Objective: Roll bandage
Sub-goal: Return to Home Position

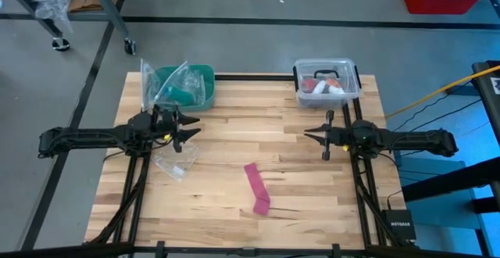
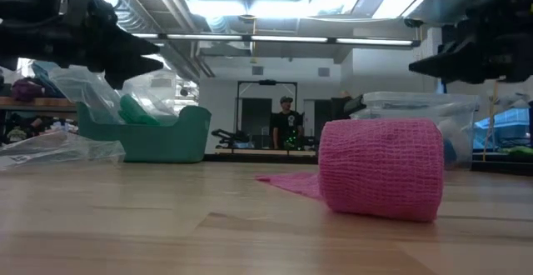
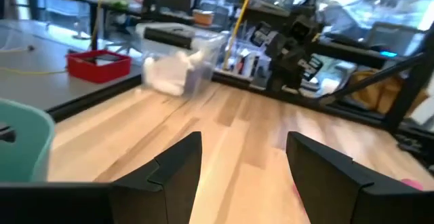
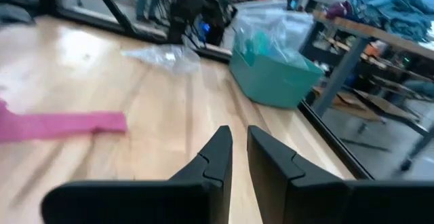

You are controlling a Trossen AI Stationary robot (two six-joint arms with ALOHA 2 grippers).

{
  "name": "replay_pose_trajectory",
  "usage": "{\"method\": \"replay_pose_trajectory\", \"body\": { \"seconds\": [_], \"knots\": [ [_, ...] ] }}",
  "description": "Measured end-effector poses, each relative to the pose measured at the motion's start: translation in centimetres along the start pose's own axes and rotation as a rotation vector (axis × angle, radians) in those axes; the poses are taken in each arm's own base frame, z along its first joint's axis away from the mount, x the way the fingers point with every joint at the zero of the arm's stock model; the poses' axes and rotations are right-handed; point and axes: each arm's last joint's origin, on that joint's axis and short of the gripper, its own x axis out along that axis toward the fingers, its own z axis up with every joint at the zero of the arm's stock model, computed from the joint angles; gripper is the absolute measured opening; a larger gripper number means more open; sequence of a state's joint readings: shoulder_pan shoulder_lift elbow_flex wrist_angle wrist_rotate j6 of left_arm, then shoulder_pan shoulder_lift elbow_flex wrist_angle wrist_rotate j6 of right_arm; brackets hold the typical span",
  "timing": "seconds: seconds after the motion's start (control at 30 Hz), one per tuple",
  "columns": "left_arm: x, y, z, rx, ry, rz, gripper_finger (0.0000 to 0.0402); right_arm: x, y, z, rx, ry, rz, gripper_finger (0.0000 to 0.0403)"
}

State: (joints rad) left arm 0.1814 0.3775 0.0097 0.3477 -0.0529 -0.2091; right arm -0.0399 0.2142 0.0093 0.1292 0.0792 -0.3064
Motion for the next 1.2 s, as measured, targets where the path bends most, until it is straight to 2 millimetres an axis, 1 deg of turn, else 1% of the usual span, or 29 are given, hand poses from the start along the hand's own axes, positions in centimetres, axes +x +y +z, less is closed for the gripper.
{"method": "replay_pose_trajectory", "body": {
  "seconds": [0.2, 0.4, 0.63, 0.8, 1.2],
  "knots": [
    [0.0, 0.0, 0.0, 0.065, -0.001, 0.013, 0.0205, 0.0, 0.1, -0.8, -0.033, 0.098, -0.026, 0.0051],
    [0.0, 0.2, -0.8, 0.103, 0.081, 0.026, 0.0205, 0.0, 0.3, -1.0, -0.030, 0.100, 0.017, 0.0051],
    [-0.3, 0.5, -2.1, -0.062, 0.216, 0.067, 0.0205, 0.0, 0.3, -1.0, -0.027, 0.103, 0.014, 0.0051],
    [-0.5, 0.7, -3.0, -0.077, 0.315, 0.095, 0.0205, 0.0, 0.3, -1.0, -0.026, 0.104, 0.014, 0.0051],
    [-0.5, 0.7, -3.1, -0.077, 0.317, 0.094, 0.0205, 0.0, 0.2, -1.0, -0.026, 0.102, 0.010, 0.0051]
  ]
}}
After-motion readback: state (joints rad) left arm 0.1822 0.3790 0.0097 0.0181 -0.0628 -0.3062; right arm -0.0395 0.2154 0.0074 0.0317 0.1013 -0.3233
